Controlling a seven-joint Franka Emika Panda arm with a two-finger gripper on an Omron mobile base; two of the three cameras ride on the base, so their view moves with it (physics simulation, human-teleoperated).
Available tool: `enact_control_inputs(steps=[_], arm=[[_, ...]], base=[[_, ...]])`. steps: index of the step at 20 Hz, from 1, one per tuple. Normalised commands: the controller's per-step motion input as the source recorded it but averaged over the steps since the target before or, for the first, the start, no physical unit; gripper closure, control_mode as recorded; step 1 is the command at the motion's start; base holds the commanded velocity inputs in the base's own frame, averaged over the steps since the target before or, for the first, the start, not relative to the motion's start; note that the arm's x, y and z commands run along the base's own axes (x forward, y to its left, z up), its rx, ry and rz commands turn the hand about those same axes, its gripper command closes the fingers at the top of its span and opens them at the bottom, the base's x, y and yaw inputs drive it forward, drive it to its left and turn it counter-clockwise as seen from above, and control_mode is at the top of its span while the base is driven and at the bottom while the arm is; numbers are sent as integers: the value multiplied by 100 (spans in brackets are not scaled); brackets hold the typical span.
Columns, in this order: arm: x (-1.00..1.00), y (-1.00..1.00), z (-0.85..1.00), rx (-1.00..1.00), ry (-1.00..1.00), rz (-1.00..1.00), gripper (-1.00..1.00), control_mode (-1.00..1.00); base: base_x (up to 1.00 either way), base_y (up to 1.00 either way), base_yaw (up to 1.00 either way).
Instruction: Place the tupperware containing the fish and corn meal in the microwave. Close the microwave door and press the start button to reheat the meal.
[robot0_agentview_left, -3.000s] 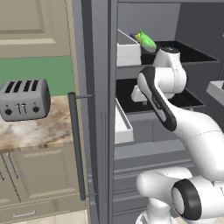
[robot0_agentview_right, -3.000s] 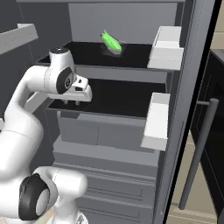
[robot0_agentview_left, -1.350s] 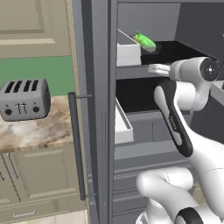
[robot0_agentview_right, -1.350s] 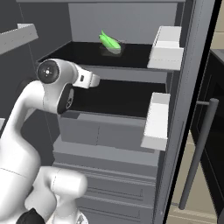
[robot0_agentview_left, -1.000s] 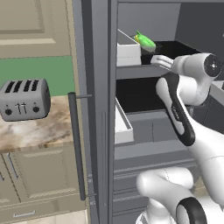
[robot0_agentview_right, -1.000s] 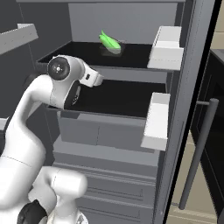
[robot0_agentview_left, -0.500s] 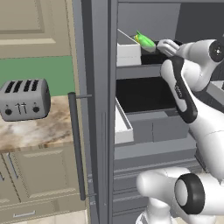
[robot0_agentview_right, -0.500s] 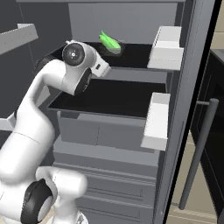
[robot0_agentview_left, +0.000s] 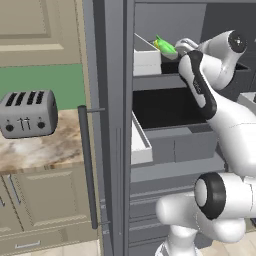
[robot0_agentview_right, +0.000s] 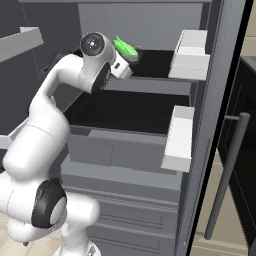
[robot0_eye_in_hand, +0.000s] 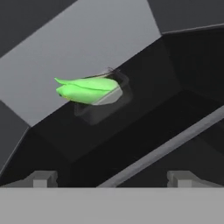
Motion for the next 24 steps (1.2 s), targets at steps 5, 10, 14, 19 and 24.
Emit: enact_control_inputs(steps=[5,10,14,19,24], arm=[[41,-12,-7,0,5,0,-100,-100],[46,-3,-14,0,4,0,-100,-100],[54,0,-6,0,5,0,-100,-100],[51,0,0,0,1,0,-100,-100],[50,0,0,0,1,0,-100,-100]], base=[[0,0,0],[0,0,0],[0,0,0],[0,0,0],[0,0,0]])
